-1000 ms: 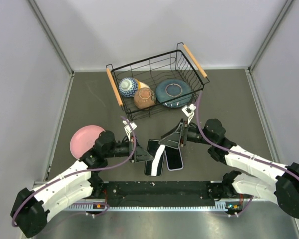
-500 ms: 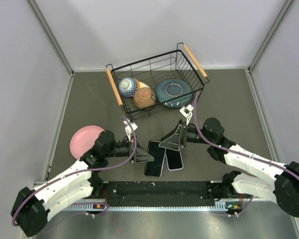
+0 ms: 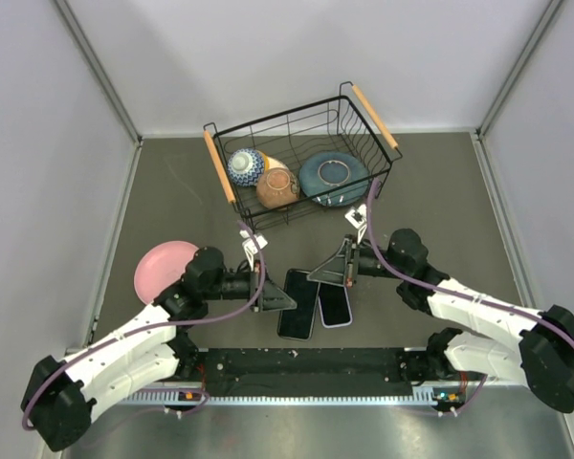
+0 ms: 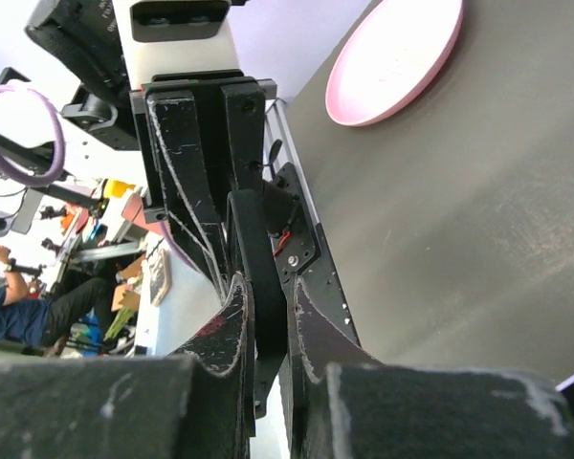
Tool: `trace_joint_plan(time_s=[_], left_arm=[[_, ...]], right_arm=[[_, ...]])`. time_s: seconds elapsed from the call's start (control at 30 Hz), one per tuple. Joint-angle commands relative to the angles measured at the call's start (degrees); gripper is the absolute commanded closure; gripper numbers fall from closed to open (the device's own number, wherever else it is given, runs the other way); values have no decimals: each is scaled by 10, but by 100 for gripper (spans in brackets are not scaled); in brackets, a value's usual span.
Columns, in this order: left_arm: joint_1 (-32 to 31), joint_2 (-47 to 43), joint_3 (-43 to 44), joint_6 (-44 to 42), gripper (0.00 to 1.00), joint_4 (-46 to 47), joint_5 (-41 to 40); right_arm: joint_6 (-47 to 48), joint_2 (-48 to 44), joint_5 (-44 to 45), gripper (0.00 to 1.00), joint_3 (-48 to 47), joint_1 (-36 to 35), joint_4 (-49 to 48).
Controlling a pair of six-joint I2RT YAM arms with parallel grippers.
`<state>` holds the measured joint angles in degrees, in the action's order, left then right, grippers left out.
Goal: Put the phone into the phone case
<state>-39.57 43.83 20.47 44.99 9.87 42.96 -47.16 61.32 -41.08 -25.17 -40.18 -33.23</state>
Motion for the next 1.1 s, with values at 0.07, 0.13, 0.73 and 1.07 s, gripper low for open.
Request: trace_joint_plan(time_s=[0.07,0.13,0.73,1.07], left_arm=[[1,71,73,-64,100,-96,-80],[1,90,81,-66,100,-114,-86],[3,-9,55,30,100,21,-130],[5,-14,34,59,100,59,-167]], right_arm=[[-2,-18,29,100,-24,2,-10],[-2,-20,32,100,-31,2,14],[-52,5,-27,24,68,2,-86],[-200,130,-77,38,104,-4,-394]])
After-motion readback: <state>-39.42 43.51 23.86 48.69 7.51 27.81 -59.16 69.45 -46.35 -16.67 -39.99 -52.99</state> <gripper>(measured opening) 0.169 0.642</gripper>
